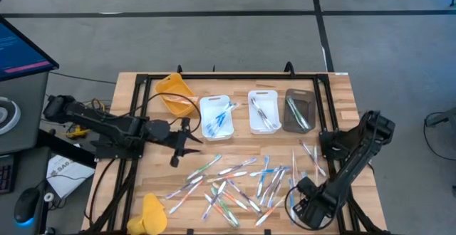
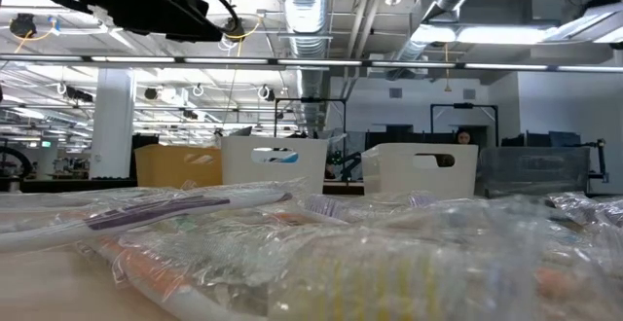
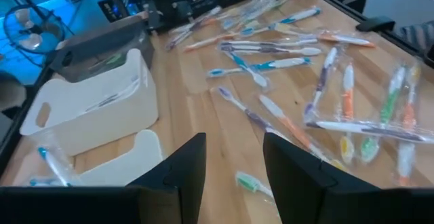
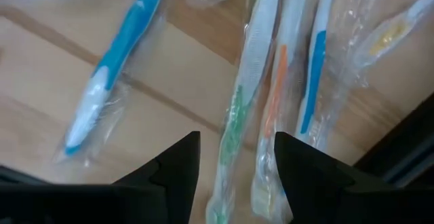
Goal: Pick & Place Toothbrushes
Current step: Put the bottom right green toothbrush into the black bin
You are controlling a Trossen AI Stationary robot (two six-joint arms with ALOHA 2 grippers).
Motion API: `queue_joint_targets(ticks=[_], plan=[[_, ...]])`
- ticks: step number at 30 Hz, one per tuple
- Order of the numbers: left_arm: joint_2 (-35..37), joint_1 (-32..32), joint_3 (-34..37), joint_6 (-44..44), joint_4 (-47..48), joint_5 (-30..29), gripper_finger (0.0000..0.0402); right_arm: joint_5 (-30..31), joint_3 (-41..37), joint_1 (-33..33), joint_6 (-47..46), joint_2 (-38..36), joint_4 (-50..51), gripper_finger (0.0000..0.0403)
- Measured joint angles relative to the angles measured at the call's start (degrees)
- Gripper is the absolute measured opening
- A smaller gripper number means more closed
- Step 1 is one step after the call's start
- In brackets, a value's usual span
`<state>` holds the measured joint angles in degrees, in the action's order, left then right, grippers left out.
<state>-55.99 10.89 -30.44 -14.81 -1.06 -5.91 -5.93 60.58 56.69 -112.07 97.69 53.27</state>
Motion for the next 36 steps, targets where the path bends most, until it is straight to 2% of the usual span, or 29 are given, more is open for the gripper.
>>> queue_joint_targets(ticks=[14,25,30,36], plan=[[0.0,-2.9,0.0,-0.1,-3.3,0.0,0.0141,0.8,0.0,-0.8,0.2,3.7,-6.2,0.0180],[0.0,-3.4,0.0,-6.6,-5.7,0.2,0.0141,0.0,0.0,-2.3,-0.5,4.7,-7.8,0.0176],[0.0,-3.4,0.0,-9.2,-6.5,0.4,0.0141,2.7,0.0,-2.6,-0.5,4.8,-7.7,0.0178],[0.0,-3.4,0.0,-10.4,-7.2,1.5,0.0141,2.8,0.1,-2.9,-0.5,4.8,-8.9,0.0175]])
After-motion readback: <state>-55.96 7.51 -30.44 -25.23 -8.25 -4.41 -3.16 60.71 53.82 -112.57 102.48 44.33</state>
